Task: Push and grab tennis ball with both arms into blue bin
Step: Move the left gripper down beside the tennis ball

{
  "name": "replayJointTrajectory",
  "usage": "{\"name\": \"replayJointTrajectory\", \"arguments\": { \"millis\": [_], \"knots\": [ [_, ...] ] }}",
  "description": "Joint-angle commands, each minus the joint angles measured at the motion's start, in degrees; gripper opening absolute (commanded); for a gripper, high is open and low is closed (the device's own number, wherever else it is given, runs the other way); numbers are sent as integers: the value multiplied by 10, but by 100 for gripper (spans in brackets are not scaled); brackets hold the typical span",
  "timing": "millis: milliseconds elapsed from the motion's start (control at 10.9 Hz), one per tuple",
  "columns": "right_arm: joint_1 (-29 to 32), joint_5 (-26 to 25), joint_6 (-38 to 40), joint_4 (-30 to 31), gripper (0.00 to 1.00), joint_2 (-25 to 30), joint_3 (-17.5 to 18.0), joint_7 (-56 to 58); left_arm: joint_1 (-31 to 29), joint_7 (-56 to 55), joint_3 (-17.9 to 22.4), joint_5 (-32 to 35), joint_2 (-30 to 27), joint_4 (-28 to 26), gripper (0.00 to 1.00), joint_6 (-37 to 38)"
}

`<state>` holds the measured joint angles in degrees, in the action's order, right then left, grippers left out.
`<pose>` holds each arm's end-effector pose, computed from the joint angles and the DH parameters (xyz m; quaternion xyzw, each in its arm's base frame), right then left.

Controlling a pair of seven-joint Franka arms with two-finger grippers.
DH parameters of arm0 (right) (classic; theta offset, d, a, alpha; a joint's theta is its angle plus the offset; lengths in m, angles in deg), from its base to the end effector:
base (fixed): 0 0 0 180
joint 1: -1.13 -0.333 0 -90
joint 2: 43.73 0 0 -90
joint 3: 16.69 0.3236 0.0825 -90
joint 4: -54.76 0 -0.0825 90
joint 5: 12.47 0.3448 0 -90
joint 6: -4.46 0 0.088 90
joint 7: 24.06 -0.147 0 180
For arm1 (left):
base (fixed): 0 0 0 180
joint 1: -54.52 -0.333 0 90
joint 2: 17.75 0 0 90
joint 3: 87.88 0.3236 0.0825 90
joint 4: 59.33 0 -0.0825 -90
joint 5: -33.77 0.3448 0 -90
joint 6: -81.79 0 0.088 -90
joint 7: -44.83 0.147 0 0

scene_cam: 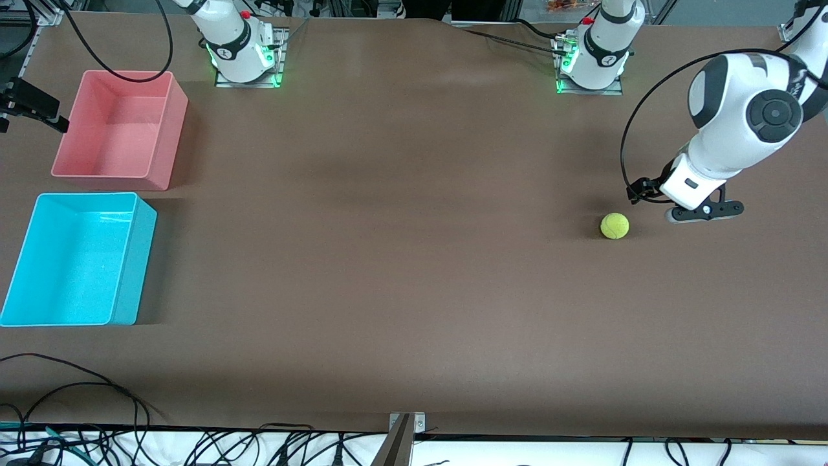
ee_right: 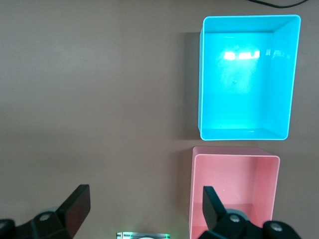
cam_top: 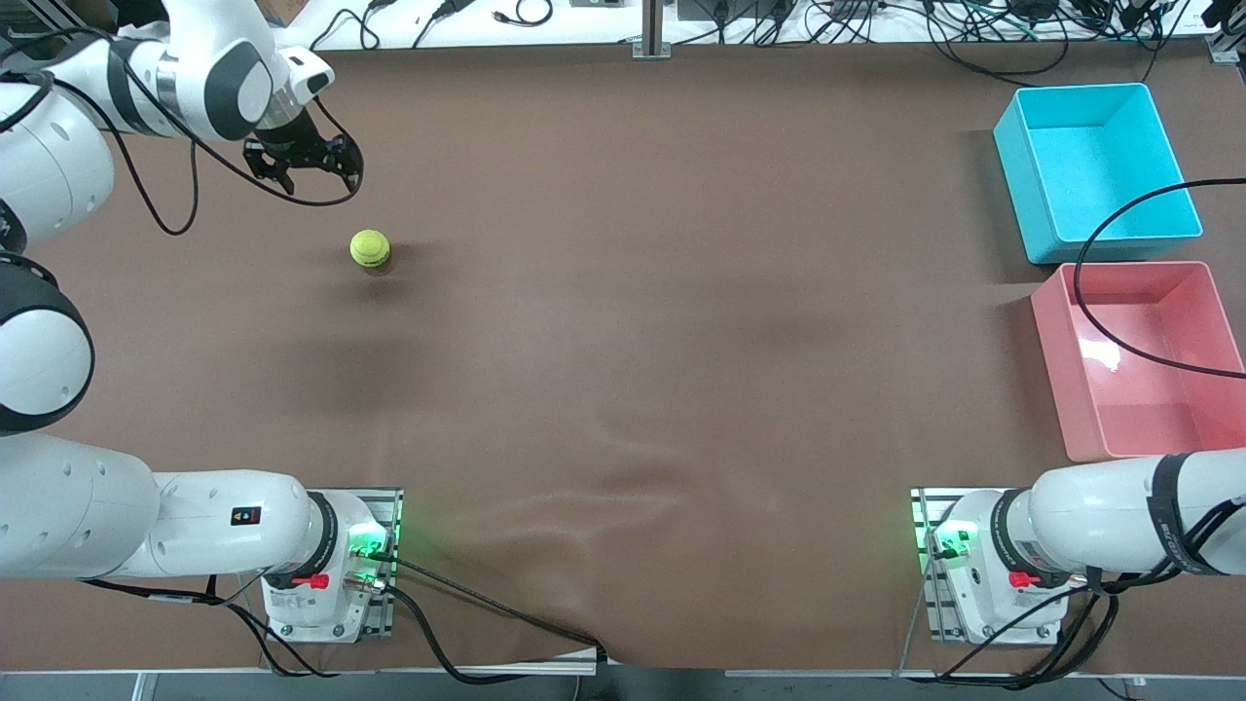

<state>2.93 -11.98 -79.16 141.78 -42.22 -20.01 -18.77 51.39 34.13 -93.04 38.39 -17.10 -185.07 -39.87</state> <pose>0.4925 -0.0432 0.6181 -0.9998 -0.0019 0.0160 0.0065 0.4883 -0.0109 0.3640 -0.9972 -0.0530 0.0373 0.0373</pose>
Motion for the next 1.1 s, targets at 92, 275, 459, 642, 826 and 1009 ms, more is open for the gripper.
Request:
{"name": "replayJointTrajectory", "arguments": {
  "millis": [92,275,459,642,826,1009],
  "knots": [
    [1,1,11,-12,100,1,1,0,-2,25,0,-8,-2,-49,100,-47],
    [1,1,11,-12,100,1,1,0,-2,85,0,-8,8,-61,100,-53],
    [1,1,11,-12,100,1,1,0,-2,88,0,-8,14,-84,76,-69],
    [1,0,11,-12,100,1,1,0,-2,111,0,18,16,-87,49,-75],
    [1,1,11,-12,100,1,1,0,-2,178,0,25,22,-86,10,-76],
    [1,1,11,-12,100,1,1,0,-3,244,0,25,23,-86,0,-75]
  ]
}}
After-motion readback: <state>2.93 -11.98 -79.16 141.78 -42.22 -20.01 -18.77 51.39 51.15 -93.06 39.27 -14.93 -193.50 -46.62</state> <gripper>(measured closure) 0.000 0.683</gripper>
